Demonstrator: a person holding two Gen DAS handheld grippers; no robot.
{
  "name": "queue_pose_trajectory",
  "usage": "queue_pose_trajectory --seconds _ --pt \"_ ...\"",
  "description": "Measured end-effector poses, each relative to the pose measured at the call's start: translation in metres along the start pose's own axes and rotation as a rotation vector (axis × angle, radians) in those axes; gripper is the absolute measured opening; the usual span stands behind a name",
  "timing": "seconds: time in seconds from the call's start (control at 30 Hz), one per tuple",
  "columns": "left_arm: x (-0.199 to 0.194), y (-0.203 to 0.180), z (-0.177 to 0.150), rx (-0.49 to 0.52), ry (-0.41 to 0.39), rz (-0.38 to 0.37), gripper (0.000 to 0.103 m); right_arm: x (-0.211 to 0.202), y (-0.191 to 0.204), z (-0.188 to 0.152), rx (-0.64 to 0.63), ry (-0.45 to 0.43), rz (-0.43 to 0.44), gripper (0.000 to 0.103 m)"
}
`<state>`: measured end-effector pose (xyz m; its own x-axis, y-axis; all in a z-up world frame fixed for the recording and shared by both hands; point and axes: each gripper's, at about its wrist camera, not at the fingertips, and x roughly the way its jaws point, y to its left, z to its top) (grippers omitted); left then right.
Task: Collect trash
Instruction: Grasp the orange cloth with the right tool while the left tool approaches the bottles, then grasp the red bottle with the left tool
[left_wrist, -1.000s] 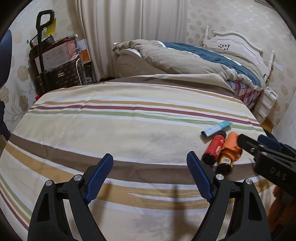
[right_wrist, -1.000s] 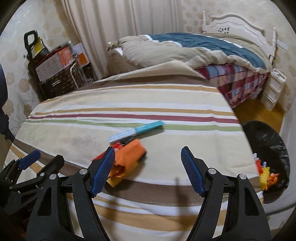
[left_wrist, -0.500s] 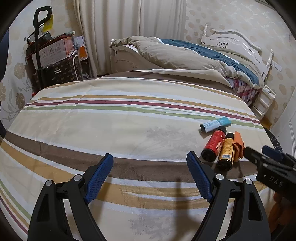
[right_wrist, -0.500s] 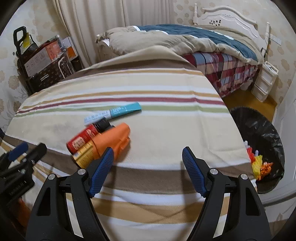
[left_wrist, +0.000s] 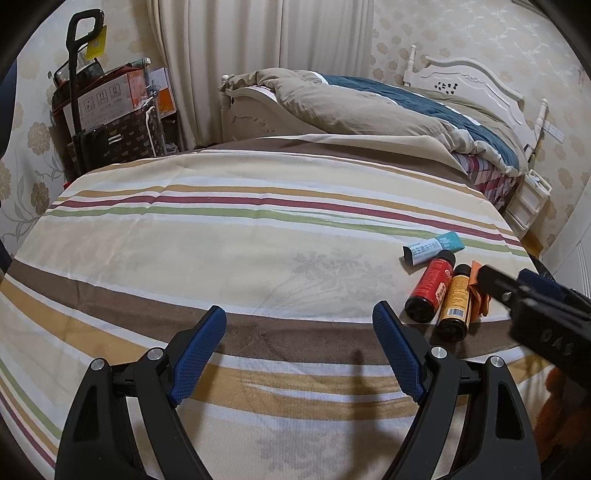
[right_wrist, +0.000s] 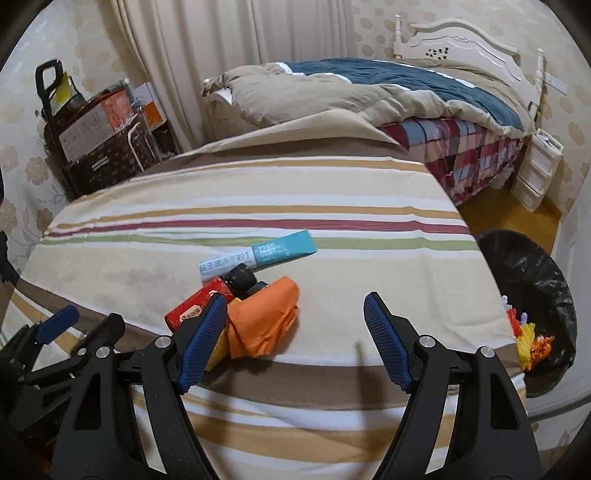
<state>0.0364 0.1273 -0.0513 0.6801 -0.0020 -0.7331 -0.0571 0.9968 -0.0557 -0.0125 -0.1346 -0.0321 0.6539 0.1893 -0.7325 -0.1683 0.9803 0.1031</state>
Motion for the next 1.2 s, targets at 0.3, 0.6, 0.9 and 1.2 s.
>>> queue_pose_trajectory --seconds 0.3,0.6,0.9,1.2 --pt "0.003 -0.002 0.001 0.002 0.000 -0.003 0.081 0.005 -0.019 -0.013 0.018 0.043 -0.053 0.075" --pt "0.005 -0.006 0.002 0.008 -0.001 -0.003 0.081 0.000 -0.026 -0.013 0.030 0.043 -0.055 0.075" --pt "0.005 -0.009 0.005 0.029 -0.004 -0.005 0.081 0.019 -0.015 -0.005 -0.014 0.066 -0.049 0.057" --pt "0.010 -0.027 0.010 0.064 0.002 -0.048 0.081 0.016 -0.018 -0.009 -0.035 0.049 -0.052 0.034"
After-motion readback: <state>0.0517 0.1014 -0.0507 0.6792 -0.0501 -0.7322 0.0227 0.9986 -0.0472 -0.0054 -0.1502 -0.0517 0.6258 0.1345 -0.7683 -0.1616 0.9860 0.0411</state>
